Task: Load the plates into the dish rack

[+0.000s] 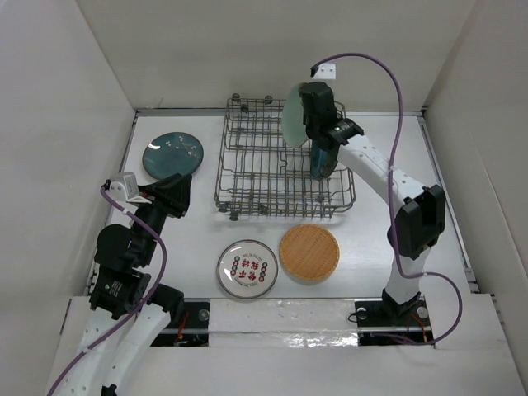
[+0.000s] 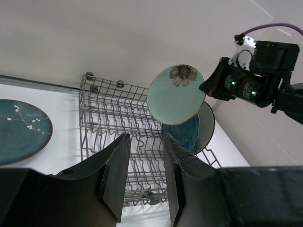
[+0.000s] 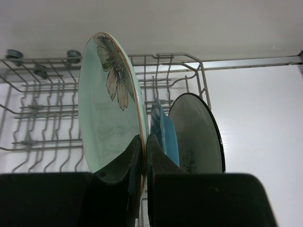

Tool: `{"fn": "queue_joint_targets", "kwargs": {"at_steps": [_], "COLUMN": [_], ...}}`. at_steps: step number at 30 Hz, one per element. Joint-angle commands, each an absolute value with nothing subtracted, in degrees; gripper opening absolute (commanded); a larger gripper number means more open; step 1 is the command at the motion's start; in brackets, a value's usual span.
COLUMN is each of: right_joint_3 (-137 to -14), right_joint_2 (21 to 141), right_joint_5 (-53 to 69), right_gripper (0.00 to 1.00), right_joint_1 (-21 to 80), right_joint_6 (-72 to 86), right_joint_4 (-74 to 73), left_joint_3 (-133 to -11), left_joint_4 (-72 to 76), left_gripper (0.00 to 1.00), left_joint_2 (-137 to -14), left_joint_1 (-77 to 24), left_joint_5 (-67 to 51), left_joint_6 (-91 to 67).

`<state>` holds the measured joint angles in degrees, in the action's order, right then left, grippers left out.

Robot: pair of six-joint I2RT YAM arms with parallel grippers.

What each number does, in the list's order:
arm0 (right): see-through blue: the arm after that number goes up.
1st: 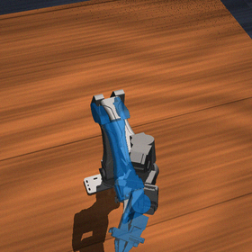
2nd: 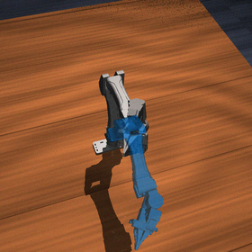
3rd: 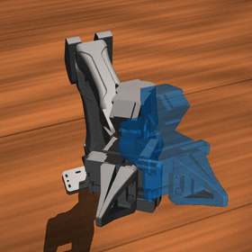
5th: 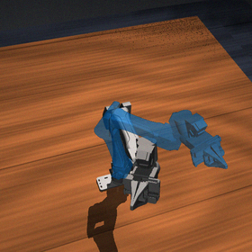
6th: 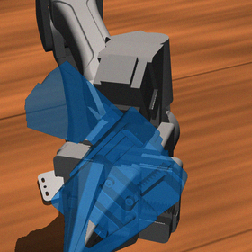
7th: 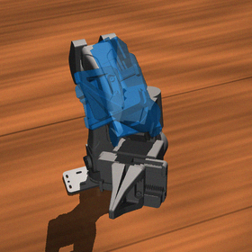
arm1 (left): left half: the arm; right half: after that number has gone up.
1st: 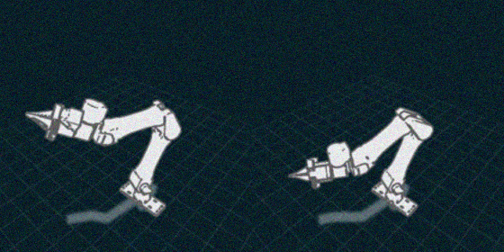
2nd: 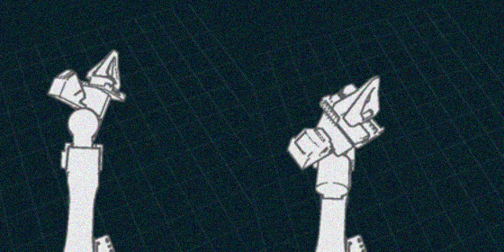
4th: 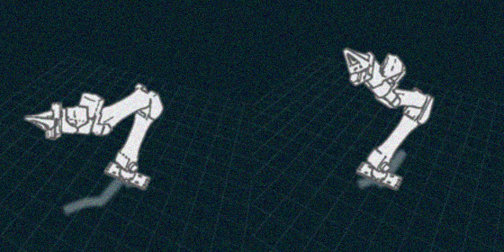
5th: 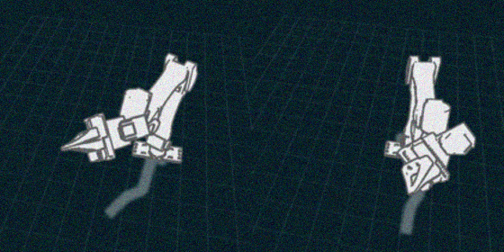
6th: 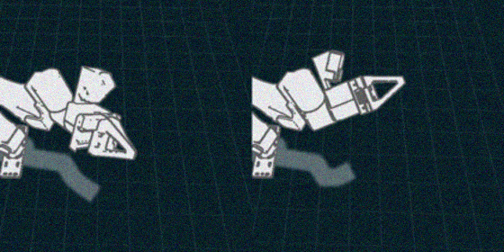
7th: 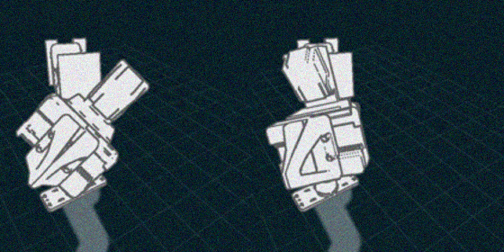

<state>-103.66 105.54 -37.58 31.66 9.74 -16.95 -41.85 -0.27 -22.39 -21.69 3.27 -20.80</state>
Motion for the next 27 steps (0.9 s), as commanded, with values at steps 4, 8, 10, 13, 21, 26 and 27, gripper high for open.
{"fn": "queue_joint_targets", "kwargs": {"at_steps": [4, 8, 10, 13, 21, 26, 27], "right_joint_3": [-114.08, -113.56, -112.86, -111.54, -109.51, -108.2, -107.85], "right_joint_2": [107.92, 109.86, 110.39, 110.74, 111.44, 111.88, 112.06], "right_joint_5": [-51.14, -56.06, -57.56, -59.67, -64.51, -65.21, -65.21], "right_gripper": [0.0, 0.0, 0.0, 0.0, 0.0, 0.0, 0.0], "right_joint_1": [35.85, 37.61, 38.23, 38.75, 39.29, 39.29, 39.29], "right_joint_6": [2.03, -1.13, -1.49, -2.72, -6.15, -6.42, -6.33], "right_joint_4": [-12.3, -12.74, -13.44, -13.36, -11.6, -11.69, -11.78], "left_joint_3": [-41.57, -41.57, -41.57, -41.57, -41.48, -41.49, -41.48], "left_joint_4": [2.11, 2.11, 2.11, 2.11, 2.11, 2.2, 2.2], "left_gripper": [0.3, 0.3, 0.3, 0.3, 0.3, 0.3, 0.3], "left_joint_2": [-22.24, -22.15, -22.15, -22.06, -21.97, -21.88, -21.88], "left_joint_1": [-21.88, -21.88, -21.88, -21.88, -21.88, -21.88, -21.88], "left_joint_5": [2.99, 2.9, 2.81, 2.73, 2.64, 2.55, 2.55], "left_joint_6": [-20.04, -20.04, -20.04, -20.13, -20.13, -20.13, -20.13]}}
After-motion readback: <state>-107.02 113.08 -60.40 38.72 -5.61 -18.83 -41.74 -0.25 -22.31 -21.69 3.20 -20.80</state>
